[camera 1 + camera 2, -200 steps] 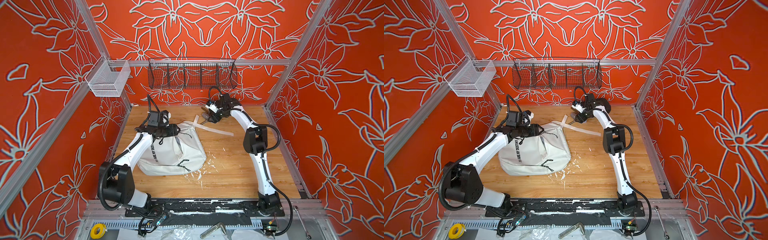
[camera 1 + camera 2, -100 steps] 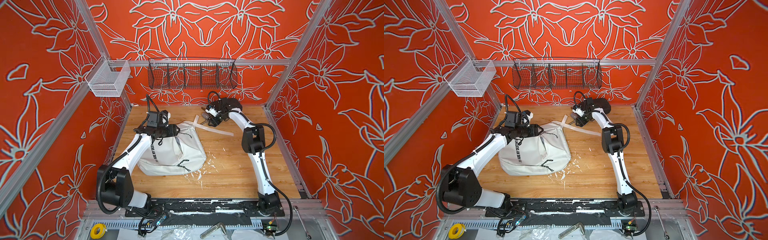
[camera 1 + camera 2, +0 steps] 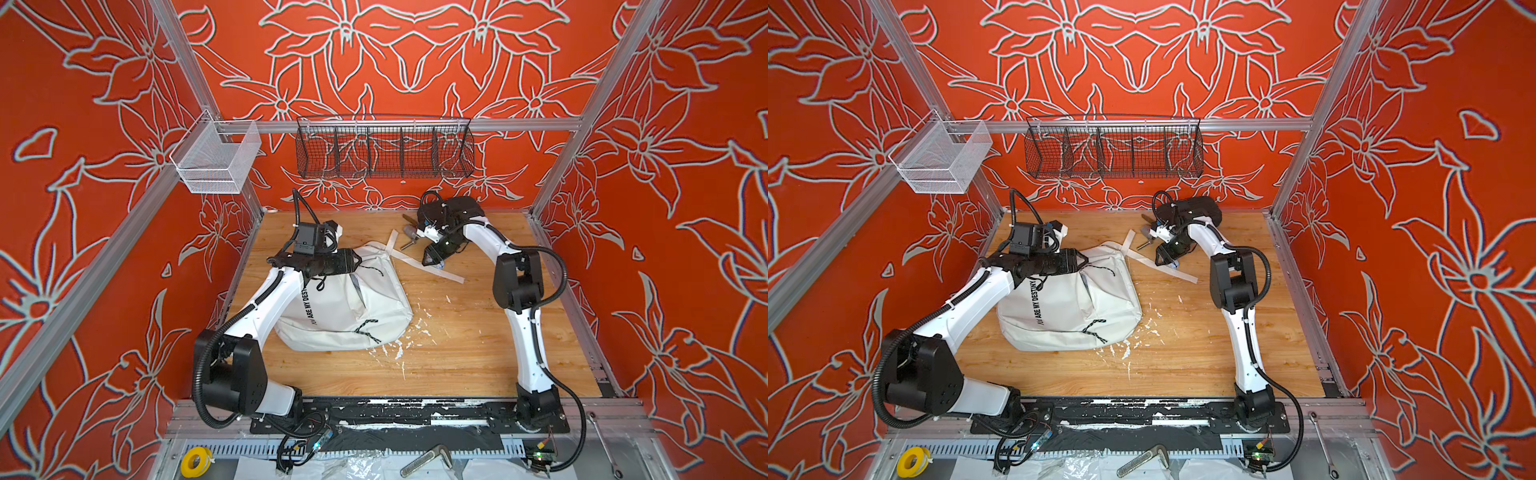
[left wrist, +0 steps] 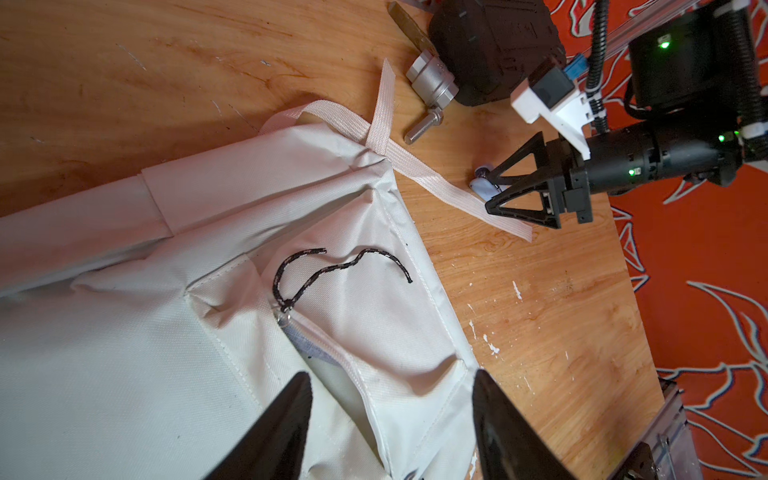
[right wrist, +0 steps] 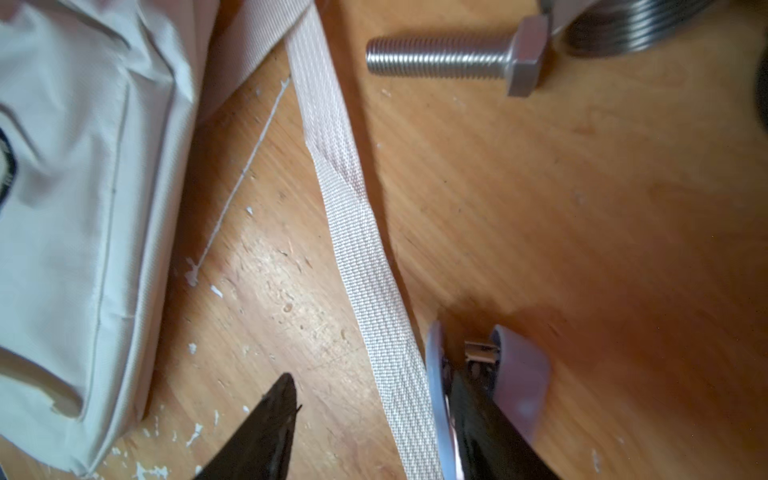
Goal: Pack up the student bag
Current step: 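Grasp the lavender stapler beside the black case with the right gripper and lift, then carry the stapler over the front pocket with right while left holds it open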
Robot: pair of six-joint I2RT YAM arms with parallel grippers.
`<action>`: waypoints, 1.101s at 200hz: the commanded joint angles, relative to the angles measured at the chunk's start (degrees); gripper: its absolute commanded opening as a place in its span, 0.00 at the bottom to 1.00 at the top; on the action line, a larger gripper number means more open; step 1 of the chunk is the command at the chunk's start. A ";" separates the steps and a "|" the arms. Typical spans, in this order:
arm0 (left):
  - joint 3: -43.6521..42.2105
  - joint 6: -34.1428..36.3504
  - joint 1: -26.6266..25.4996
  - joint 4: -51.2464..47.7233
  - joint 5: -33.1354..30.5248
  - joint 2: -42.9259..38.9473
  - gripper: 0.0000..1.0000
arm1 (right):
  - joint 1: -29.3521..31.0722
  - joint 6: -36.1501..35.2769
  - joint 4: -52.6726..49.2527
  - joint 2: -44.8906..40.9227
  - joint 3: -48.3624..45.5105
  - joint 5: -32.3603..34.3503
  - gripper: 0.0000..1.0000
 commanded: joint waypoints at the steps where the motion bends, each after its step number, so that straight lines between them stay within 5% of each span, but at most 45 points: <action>1: -1.17 0.00 0.23 0.01 1.56 -1.22 0.62 | 0.40 5.32 10.07 -7.81 -5.08 2.33 0.64; 129: -3.91 -0.28 0.19 1.11 0.45 -4.51 0.63 | 0.98 1.26 5.54 0.48 -3.14 17.86 0.71; 220: -1.89 -0.09 0.19 0.67 1.13 -2.54 0.63 | 1.12 0.58 4.21 1.15 -3.22 15.88 0.45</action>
